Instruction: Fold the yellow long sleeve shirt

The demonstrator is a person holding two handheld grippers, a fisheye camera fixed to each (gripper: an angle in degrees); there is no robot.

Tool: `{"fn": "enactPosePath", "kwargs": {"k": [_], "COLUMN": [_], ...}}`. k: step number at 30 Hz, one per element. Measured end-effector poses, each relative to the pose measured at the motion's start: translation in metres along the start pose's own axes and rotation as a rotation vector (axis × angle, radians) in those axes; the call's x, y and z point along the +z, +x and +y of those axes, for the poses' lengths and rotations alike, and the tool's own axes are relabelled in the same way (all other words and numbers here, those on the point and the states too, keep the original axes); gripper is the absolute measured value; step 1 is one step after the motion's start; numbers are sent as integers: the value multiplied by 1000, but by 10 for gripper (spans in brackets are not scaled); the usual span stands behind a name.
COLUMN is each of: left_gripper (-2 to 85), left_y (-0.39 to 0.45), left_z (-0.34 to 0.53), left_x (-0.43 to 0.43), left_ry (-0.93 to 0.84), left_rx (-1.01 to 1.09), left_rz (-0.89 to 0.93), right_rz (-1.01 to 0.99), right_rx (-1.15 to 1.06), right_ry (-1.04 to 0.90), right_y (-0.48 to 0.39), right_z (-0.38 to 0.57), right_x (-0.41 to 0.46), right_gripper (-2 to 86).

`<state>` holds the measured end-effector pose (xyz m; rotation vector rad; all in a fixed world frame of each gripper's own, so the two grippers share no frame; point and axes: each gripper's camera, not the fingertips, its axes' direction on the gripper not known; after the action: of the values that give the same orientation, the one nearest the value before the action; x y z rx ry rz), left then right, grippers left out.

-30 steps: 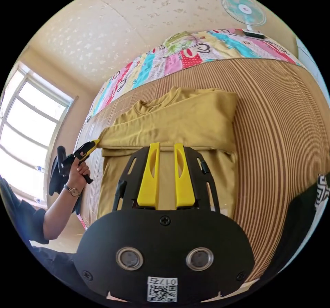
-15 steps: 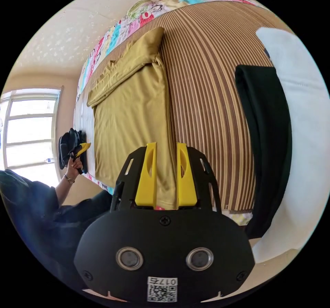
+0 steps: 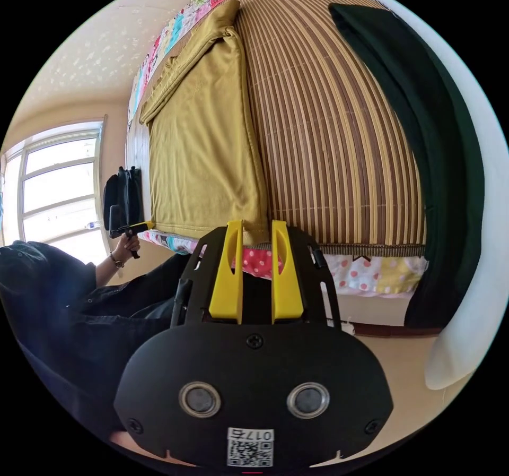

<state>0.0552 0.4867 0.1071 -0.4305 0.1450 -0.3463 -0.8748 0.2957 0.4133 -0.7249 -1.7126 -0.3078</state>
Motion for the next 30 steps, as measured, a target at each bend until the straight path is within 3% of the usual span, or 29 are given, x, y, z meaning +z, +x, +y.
{"fn": "enactPosePath", "kwargs": {"k": [12, 19, 22, 25, 30], "left_gripper": [39, 37, 38, 37, 38], "left_y": [-29, -23, -23, -32, -49], "left_z": [15, 85, 125, 143, 87], "left_x": [-64, -96, -107, -119, -122], "left_ry": [36, 41, 174, 417, 694], "left_rx": [-39, -102, -172, -217, -261], "left_rz": [275, 462, 620, 815, 980], "right_rz": [-99, -331, -551, -702, -827], "right_rx": [13, 115, 191, 242, 296], "right_ry": [-42, 17, 165, 381, 525], "right_y": [44, 62, 64, 62, 61], "right_z": [9, 85, 127, 145, 100], "right_x": [-11, -52, -73, -86, -70], "right_gripper": [46, 32, 30, 29, 29]}}
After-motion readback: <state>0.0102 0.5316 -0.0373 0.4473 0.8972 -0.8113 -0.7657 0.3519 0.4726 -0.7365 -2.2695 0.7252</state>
